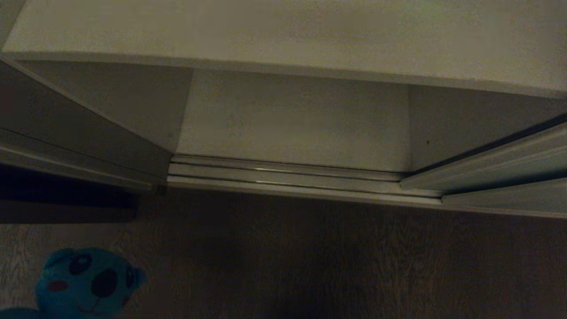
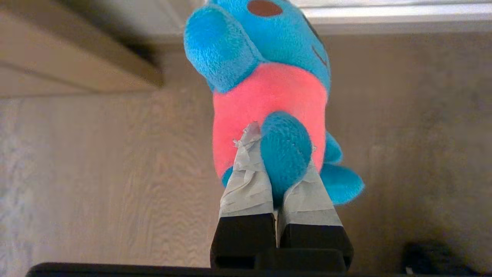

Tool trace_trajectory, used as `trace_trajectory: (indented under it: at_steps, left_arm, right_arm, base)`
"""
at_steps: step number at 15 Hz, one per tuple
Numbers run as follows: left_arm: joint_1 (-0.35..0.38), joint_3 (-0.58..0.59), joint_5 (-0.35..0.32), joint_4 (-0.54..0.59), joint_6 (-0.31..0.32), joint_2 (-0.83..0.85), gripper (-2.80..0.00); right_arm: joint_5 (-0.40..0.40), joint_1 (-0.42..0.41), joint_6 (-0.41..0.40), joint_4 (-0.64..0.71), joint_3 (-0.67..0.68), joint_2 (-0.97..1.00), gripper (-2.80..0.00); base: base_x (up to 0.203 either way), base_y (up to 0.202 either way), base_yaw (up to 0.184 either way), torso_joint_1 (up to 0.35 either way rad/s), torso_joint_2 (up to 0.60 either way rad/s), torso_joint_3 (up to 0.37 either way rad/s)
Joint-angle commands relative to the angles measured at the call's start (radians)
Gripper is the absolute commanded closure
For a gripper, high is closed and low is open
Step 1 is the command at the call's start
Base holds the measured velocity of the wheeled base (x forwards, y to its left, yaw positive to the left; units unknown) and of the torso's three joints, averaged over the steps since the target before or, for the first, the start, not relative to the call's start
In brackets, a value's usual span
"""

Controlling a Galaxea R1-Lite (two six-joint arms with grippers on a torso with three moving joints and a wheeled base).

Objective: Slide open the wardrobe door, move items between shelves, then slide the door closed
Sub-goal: Place the blue doll on the lower shelf

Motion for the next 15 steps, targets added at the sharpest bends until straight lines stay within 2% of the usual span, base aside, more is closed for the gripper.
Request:
trace_trajectory:
  at_steps: [1, 4, 5, 8, 12, 15]
  left_arm:
    - [0.001, -0.068, -0.022, -0.011, -0.004, 0.143, 0.00]
    - [0.000, -0.177, -0.089, -0.037, -0.040, 0.447, 0.00]
    - [-0.001, -0.199, -0.108, -0.085, -0.047, 0.568, 0.00]
    - [-0.012, -0.237, -0.144, -0.328, -0.053, 0.909, 0.00]
    - [-0.032, -0.306, -0.159, -0.688, -0.040, 1.296, 0.00]
    - [-0.058, -0.390, -0.102, -0.926, -0.045, 1.480, 0.00]
  right_arm:
    - [0.000, 0.000, -0.001, 0.000, 0.002, -0.005, 0.00]
    - [0.000, 0.000, 0.000, 0.000, 0.002, -0.005, 0.00]
    - [0.000, 0.000, -0.001, 0.000, 0.002, -0.005, 0.00]
    - [0.000, 0.001, 0.000, 0.000, 0.002, -0.005, 0.00]
    - [0.000, 0.000, 0.000, 0.000, 0.002, -0.004, 0.00]
    - [0.001, 0.000, -0.001, 0.000, 0.002, -0.005, 0.00]
  base:
    - [0.000, 0.000, 0.000, 0.000, 0.00, 0.000]
    - [0.000, 0.000, 0.000, 0.000, 0.00, 0.000]
    - [0.000, 0.000, 0.000, 0.000, 0.00, 0.000]
    - [0.000, 0.000, 0.000, 0.000, 0.00, 0.000]
    - [0.000, 0.000, 0.000, 0.000, 0.00, 0.000]
    - [0.000, 0.000, 0.000, 0.000, 0.00, 0.000]
